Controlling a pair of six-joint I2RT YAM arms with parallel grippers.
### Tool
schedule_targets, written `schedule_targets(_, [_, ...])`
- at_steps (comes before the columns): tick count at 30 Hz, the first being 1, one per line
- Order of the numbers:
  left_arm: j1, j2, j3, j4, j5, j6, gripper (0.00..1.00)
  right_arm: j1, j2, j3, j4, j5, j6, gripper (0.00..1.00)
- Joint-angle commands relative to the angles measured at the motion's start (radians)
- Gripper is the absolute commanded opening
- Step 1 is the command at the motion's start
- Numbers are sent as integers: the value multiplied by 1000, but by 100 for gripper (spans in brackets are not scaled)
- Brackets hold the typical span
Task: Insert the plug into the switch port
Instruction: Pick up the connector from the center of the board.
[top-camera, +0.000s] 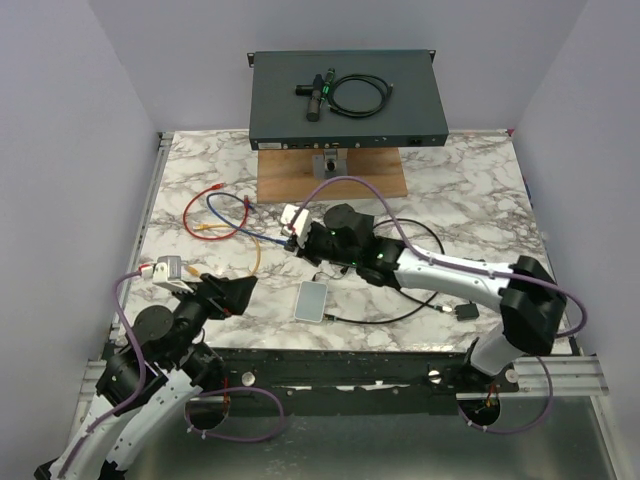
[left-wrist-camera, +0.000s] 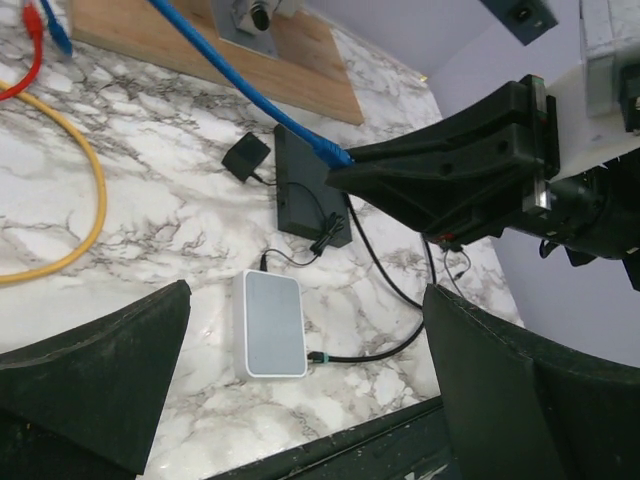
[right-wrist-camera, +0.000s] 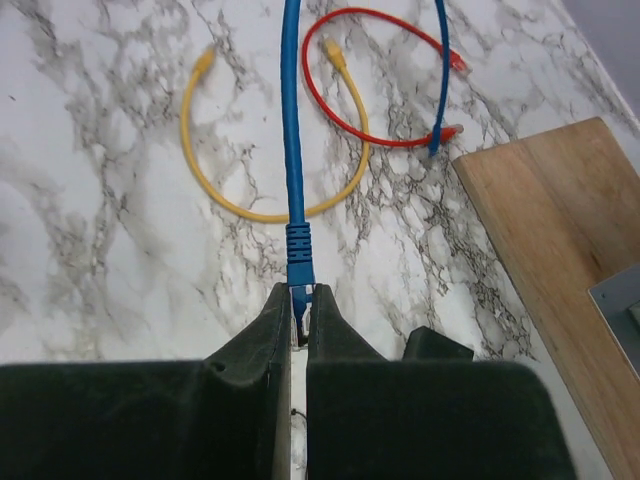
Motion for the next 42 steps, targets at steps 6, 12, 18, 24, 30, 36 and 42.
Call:
schedule_targets(6, [-1, -18, 2, 228, 239, 55, 98, -4, -384, -261, 176, -129, 286, 1])
schedule_targets(12, [-1, 58, -8, 389, 379, 44, 98, -4, -584, -413, 363, -188, 501, 1])
schedule_targets(18, [-1, 167, 17, 498, 472, 15, 99, -1, -628, -494, 440, -227, 590, 1])
schedule_targets(24, [-1, 224, 9, 582, 515, -21, 98, 2, -596, -579, 576, -227, 632, 1])
schedule_targets(30, [-2, 258, -6, 599, 493, -28, 99, 26, -533, -644, 747, -250, 691, 1])
schedule_targets(36, [-1, 285, -10, 588, 471, -17, 98, 38, -514, -678, 844, -256, 708, 1])
schedule_targets(42, [-1, 306, 9, 564, 446, 7, 94, 43, -513, -678, 824, -286, 688, 1])
